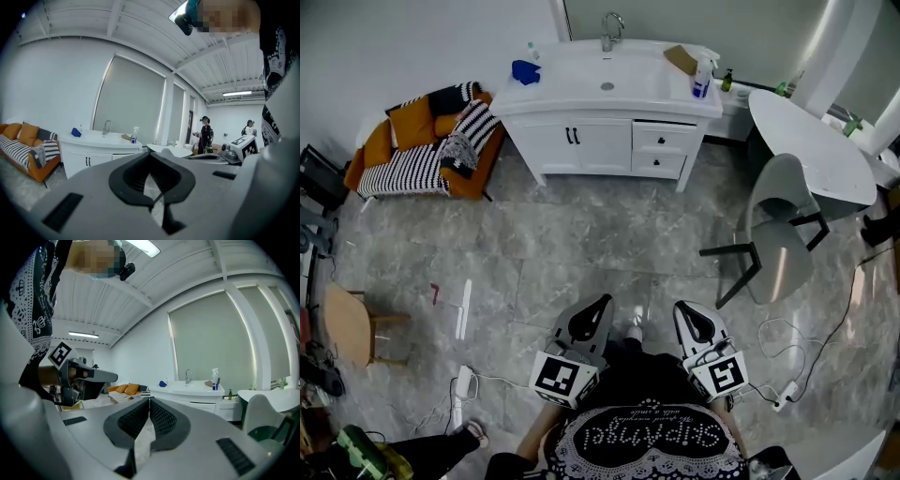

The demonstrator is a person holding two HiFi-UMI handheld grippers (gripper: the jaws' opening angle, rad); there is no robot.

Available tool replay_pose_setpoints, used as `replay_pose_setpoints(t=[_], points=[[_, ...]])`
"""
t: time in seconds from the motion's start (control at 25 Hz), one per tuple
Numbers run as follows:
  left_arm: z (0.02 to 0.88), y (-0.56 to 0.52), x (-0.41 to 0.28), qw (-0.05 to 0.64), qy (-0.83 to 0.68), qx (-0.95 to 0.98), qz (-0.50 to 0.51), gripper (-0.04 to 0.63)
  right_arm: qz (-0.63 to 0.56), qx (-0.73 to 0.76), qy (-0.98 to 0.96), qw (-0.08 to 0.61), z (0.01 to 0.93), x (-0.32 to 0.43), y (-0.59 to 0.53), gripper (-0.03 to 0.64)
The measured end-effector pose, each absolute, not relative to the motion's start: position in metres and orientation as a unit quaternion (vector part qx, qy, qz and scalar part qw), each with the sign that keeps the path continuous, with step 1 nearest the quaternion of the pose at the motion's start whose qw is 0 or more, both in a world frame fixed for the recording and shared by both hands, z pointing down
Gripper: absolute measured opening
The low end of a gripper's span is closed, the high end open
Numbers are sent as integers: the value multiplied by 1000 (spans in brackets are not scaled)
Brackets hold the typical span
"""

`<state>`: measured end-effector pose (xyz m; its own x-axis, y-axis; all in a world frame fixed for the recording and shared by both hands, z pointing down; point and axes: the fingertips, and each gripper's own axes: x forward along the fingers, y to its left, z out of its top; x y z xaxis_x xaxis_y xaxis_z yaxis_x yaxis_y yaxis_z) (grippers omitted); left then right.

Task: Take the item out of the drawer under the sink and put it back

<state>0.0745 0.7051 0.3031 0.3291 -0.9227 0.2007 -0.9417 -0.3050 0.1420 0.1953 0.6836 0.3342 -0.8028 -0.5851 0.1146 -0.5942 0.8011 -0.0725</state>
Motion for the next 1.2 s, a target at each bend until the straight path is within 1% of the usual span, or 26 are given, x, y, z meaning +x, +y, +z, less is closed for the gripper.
replay_pose_setpoints(t=[0.2, 0.4, 0.56, 0.72, 0.88, 1.2], points=[[309, 699, 67, 125, -583, 801, 57, 5, 73, 318, -943, 56, 342, 199, 680, 20], [308, 685, 71, 140, -581, 800, 52, 5, 74, 325, -940, 67, 344, 204, 665, 20], [312, 664, 66, 145, -575, 803, 57, 5, 87, 330, -938, 66, 351, 200, 650, 20], [316, 635, 60, 149, -566, 808, 60, 5, 97, 339, -933, 71, 354, 195, 630, 20], [320, 599, 56, 169, -557, 812, 51, 5, 100, 348, -929, 78, 349, 192, 599, 20], [317, 526, 46, 183, -522, 832, 51, 5, 112, 389, -912, 64, 336, 176, 533, 20]])
